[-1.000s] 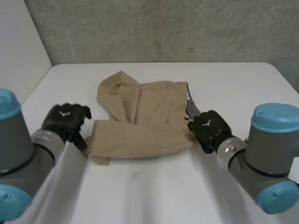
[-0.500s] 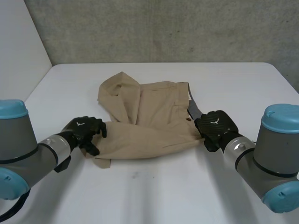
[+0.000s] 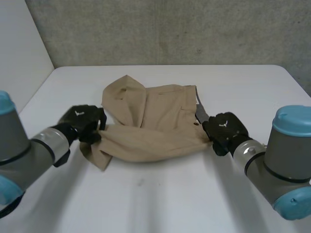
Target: Fold the shorts.
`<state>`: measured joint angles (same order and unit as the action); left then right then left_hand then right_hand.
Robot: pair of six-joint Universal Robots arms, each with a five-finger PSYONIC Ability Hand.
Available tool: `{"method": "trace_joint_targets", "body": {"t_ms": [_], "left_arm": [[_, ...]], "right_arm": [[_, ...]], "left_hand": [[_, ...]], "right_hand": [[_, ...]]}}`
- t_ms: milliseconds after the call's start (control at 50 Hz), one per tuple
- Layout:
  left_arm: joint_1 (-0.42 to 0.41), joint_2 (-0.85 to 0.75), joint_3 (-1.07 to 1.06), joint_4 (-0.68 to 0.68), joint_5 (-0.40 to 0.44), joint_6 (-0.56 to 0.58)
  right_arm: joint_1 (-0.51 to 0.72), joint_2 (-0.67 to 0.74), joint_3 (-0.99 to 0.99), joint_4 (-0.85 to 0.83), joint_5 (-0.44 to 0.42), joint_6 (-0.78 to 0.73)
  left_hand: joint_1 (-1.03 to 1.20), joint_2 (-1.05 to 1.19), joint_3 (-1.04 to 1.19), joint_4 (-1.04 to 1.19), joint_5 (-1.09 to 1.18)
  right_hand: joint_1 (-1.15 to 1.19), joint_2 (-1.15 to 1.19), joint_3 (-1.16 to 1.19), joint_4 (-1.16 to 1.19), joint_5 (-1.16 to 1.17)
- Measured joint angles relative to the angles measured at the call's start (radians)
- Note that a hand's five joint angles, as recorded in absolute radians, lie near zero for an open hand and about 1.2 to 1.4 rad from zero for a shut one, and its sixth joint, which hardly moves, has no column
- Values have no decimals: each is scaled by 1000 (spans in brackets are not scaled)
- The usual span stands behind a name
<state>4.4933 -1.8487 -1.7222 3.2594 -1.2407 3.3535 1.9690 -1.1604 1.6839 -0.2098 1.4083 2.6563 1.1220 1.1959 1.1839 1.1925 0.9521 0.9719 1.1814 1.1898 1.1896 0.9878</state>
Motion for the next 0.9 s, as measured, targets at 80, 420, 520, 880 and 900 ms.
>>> {"method": "trace_joint_targets", "body": {"t_ms": [80,420,520,880,900], "left_arm": [[0,137,-4,-68,0,-16],[-3,215,-102,-132,-3,-72],[-8,134,-112,-128,-3,-69],[-53,95,-98,-134,-64,-67],[-58,101,-98,-136,-68,-67]], "right_arm": [[1,-70,-36,30,1,-18],[46,-132,-191,269,5,-62],[54,-95,-178,268,8,-62],[51,-80,-161,265,10,-68],[51,-80,-161,264,11,-68]], "left_hand": [[0,1,2,0,0],[0,-40,-27,-38,0],[-4,-72,-61,-70,-4],[-255,-330,-314,-325,-251],[-256,-333,-315,-327,-254]], "right_hand": [[0,0,0,0,0],[5,0,0,0,5],[5,0,0,0,5],[5,0,0,0,5],[5,0,0,0,5]]}}
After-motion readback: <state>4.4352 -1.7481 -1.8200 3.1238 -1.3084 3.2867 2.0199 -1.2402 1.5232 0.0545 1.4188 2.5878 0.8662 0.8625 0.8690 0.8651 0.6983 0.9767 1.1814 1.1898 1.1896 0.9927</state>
